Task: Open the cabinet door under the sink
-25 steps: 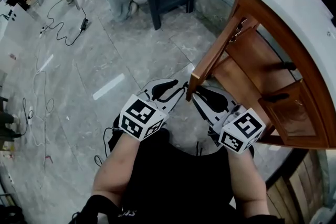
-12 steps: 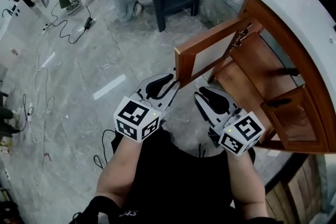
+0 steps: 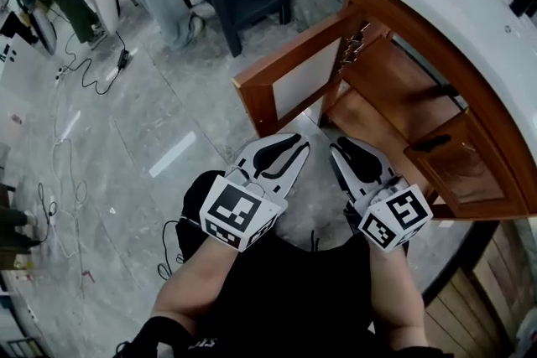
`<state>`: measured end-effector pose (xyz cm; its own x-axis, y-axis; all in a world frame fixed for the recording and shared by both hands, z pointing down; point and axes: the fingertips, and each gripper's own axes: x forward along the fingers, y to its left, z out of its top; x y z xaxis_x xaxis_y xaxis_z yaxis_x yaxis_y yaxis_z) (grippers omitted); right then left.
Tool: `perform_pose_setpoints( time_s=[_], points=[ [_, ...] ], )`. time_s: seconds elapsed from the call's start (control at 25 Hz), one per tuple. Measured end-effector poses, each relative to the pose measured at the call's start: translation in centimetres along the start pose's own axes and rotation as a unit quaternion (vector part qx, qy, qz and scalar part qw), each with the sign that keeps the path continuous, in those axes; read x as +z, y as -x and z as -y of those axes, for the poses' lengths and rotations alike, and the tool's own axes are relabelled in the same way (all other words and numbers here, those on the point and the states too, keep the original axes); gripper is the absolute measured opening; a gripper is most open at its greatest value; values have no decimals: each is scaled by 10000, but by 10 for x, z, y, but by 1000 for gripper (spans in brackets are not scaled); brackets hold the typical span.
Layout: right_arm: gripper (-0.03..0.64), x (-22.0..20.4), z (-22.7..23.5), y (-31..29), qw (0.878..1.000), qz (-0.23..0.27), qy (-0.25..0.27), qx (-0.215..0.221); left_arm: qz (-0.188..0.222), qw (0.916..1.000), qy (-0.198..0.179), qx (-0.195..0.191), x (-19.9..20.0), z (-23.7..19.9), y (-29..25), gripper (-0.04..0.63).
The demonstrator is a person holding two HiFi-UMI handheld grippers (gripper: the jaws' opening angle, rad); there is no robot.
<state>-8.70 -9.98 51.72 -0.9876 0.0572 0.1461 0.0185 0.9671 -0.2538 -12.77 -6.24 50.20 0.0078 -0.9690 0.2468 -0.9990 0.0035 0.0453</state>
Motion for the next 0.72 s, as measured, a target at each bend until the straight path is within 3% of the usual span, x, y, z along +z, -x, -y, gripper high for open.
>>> perform_pose_setpoints(
  time_s=[0.4, 0.56, 0.72],
  points=[
    [81, -5, 61, 83, 9897, 200, -113, -1413, -193, 9953, -12, -947, 7, 46, -75, 64],
    [81, -6, 88, 110, 9771, 303, -166, -2098, -206, 9889, -174, -1462, 13, 69, -103, 63],
    [81, -24, 115, 134, 9562, 301, -305, -2895, -297, 9787, -310, -2009, 1, 93, -132, 63]
  ],
)
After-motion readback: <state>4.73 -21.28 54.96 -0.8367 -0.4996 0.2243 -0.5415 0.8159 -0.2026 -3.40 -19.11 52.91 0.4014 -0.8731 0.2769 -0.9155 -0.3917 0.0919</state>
